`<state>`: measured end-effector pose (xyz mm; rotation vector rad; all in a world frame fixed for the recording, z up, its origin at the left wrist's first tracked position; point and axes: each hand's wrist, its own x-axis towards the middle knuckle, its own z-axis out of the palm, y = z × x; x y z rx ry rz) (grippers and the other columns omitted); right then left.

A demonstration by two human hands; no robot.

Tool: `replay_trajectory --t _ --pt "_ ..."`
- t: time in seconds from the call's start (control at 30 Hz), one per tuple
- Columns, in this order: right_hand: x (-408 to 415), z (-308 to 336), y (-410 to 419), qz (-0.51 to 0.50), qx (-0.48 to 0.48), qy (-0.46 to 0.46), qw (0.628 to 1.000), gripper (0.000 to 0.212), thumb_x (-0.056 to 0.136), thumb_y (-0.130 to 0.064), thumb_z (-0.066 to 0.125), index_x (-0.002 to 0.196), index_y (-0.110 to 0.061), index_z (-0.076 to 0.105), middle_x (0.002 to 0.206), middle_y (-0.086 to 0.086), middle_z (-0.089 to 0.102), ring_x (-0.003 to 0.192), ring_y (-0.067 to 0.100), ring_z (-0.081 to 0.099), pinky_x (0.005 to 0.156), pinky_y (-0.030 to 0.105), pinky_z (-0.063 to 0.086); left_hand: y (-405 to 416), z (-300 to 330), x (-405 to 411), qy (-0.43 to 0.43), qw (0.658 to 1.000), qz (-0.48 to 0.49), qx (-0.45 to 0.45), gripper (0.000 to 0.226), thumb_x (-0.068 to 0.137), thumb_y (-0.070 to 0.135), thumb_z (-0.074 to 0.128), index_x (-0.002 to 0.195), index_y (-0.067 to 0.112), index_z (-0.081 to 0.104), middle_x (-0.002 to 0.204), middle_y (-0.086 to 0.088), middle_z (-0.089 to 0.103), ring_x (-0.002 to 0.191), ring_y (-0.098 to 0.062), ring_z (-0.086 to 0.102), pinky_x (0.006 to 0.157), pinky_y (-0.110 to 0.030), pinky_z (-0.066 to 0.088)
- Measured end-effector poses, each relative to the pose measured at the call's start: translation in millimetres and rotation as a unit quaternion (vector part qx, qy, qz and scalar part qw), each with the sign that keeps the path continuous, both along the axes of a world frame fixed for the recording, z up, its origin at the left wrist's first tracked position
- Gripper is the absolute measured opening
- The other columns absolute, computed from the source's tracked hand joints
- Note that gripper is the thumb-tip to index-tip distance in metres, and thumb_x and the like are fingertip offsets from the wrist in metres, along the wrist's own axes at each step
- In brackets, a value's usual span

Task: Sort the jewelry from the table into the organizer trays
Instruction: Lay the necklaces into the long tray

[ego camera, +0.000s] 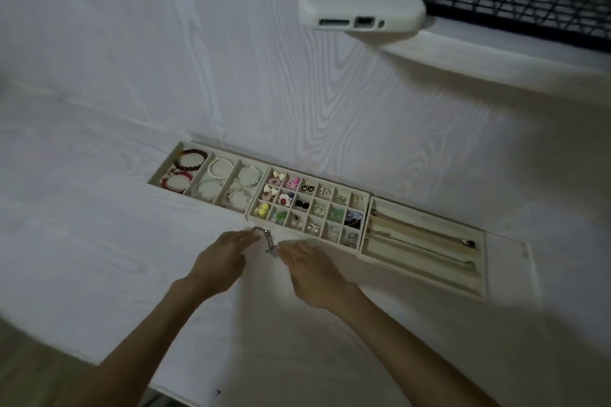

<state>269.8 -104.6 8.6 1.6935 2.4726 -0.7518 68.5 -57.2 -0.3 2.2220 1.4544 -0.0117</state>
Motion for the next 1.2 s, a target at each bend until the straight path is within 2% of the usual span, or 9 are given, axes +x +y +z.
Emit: replay_trajectory --t 0.17,0.37,0.5,0.57,0.63,0.77,0.93,1.1,1.2 --pt "-1 -18 -14 0.019 0.021 -0.036 0.999 0.072 0.09 0.005 0.037 0.152 -0.016 0.006 0.159 -0.002 0.004 0.146 0.021 0.001 0.118 0.038 0.004 -11 -26 -14 0.005 0.996 -0.069 0.058 0.06 0.082 0.02 0.026 0.139 0.017 0.047 0.147 -0.006 0.043 0.133 -0.031 0.043 0.094 -0.044 0.048" --pt "26 -19 -39 0.031 0.049 0.006 0.998 0.074 0.085 0.012 0.042 0.147 -0.026 0.031 0.159 -0.004 0.01 0.147 0.018 -0.002 0.12 0.037 0.0 -19 -15 8 -0.068 0.991 -0.082 0.077 0.063 0.077 -0.003 0.055 0.134 0.025 0.05 0.145 0.001 0.044 0.132 -0.022 0.041 0.093 -0.036 0.048" --pt "45 -12 -56 0.007 0.09 0.034 0.995 0.066 0.081 0.01 0.052 0.132 -0.033 0.052 0.154 -0.002 0.028 0.144 0.019 0.018 0.116 0.032 0.01 -29 -22 27 -0.084 0.981 -0.168 0.051 0.061 0.088 0.009 0.055 0.142 0.032 0.04 0.153 0.004 0.032 0.141 -0.017 0.027 0.104 -0.036 0.039" --pt "48 -12 -59 -0.042 0.115 0.059 0.991 0.053 0.082 0.004 0.056 0.121 -0.03 0.061 0.138 0.0 0.049 0.13 0.021 0.041 0.108 0.035 0.033 -32 -25 33 -0.088 0.98 -0.17 0.047 0.052 0.089 0.015 0.059 0.137 0.032 0.047 0.15 0.004 0.036 0.14 -0.018 0.03 0.104 -0.037 0.041" --pt "45 -10 -60 -0.099 0.109 0.084 0.986 0.035 0.086 -0.006 0.058 0.114 -0.026 0.067 0.116 -0.002 0.061 0.109 0.02 0.052 0.091 0.031 0.042 -35 -26 36 -0.101 0.983 -0.146 0.053 0.043 0.087 0.019 0.064 0.128 0.029 0.057 0.142 0.003 0.048 0.134 -0.019 0.04 0.099 -0.036 0.046" --pt "30 -9 -54 -0.148 0.067 0.118 0.98 0.019 0.087 -0.02 0.063 0.104 -0.026 0.071 0.1 -0.003 0.063 0.095 0.018 0.054 0.08 0.027 0.04 -38 -19 40 -0.089 0.988 -0.112 0.054 0.031 0.085 0.025 0.066 0.116 0.026 0.066 0.126 0.005 0.059 0.115 -0.019 0.053 0.088 -0.028 0.044" --pt "11 -14 -43 -0.17 0.018 0.102 0.98 0.023 0.083 -0.023 0.066 0.105 -0.025 0.071 0.1 -0.001 0.062 0.097 0.017 0.052 0.074 0.027 0.038 -30 -15 39 -0.066 0.996 -0.059 0.024 0.021 0.089 0.025 0.06 0.109 0.028 0.068 0.119 0.006 0.061 0.107 -0.014 0.052 0.084 -0.023 0.041" --pt "13 -15 -39 -0.186 0.046 0.071 0.979 0.013 0.087 -0.027 0.064 0.094 -0.02 0.073 0.102 -0.001 0.065 0.097 0.018 0.056 0.08 0.028 0.041 -23 -10 34 -0.033 0.999 -0.04 -0.002 0.024 0.09 0.019 0.058 0.11 0.027 0.067 0.119 0.006 0.062 0.108 -0.015 0.052 0.083 -0.024 0.04" --pt "19 -14 -41 -0.129 0.056 0.04 0.989 0.019 0.093 -0.028 0.055 0.095 -0.016 0.069 0.103 0.0 0.063 0.098 0.019 0.054 0.083 0.03 0.037 -22 -7 35 -0.028 0.998 -0.047 -0.026 0.03 0.088 0.016 0.057 0.115 0.028 0.065 0.121 0.006 0.059 0.11 -0.013 0.051 0.085 -0.022 0.041"
